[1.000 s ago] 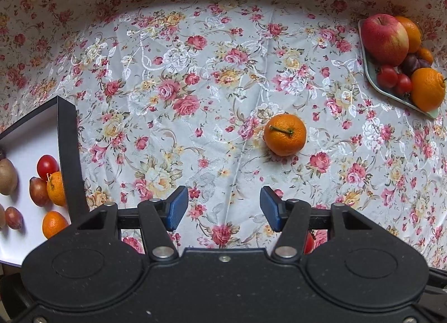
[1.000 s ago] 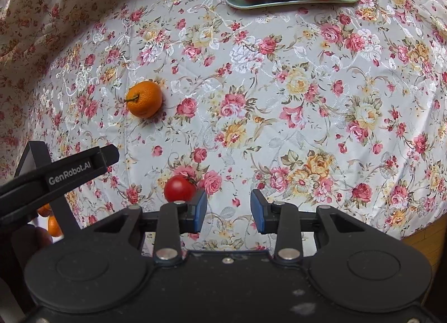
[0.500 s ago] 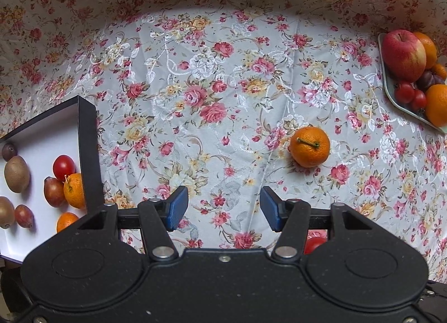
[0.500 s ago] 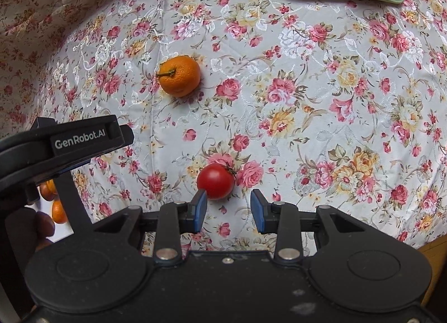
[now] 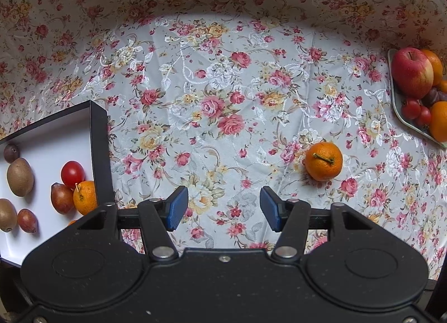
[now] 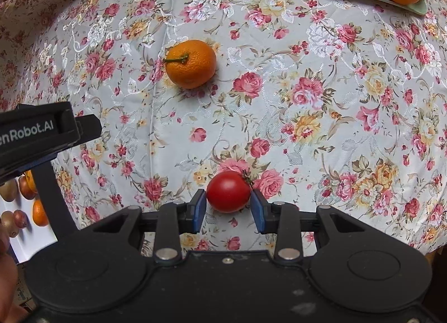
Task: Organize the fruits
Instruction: 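Close the right gripper on the cherry tomato while the left tool approaches the mandarin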
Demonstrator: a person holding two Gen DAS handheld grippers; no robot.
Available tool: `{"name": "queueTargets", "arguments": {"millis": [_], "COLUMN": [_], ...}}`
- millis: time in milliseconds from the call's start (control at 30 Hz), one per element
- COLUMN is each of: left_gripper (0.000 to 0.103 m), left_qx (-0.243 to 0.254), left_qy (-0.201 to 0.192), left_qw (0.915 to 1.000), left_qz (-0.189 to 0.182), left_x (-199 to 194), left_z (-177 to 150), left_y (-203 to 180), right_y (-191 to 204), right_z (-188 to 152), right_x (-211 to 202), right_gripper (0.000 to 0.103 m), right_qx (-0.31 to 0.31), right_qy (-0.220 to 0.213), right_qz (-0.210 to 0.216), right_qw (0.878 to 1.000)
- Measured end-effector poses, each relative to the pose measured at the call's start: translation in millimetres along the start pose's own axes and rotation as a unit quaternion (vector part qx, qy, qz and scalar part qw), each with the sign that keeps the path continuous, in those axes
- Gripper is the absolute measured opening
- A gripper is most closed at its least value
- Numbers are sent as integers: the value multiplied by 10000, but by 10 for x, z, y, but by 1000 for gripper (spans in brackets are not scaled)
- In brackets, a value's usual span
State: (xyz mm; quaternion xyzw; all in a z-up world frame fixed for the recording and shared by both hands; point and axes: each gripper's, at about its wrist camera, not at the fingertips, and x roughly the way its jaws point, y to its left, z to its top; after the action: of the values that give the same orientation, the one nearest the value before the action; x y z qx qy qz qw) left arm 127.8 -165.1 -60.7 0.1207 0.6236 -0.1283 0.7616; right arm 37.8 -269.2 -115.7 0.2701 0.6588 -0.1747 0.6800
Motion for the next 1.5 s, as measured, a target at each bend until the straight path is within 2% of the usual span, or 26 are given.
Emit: {"name": "queueTargets", "arguments": {"millis": [300, 467, 867, 1500], "left_gripper": [61, 61, 61, 61], "left_qx": [29, 102, 471, 791], "left_qy": [-6, 12, -33, -137], "left_qw": [10000, 9999, 9988, 9964], "left_qz": [6, 9, -84, -287], "left_x": [31, 70, 110, 129], "left_z": [87, 124, 181, 225], "left_y": [-13, -82, -399, -896], "right_y": [114, 73, -477, -1001], "right_z": [72, 211, 613, 617], "right_x": [181, 74, -94, -221], "right_gripper": [38, 37, 37, 37], "right_qx": [-112, -106, 822, 1178], "right_qy": [83, -132, -275, -66], "right_qz": [-176, -436, -554, -275], "right_qw": [9997, 9989, 9947, 9926]}}
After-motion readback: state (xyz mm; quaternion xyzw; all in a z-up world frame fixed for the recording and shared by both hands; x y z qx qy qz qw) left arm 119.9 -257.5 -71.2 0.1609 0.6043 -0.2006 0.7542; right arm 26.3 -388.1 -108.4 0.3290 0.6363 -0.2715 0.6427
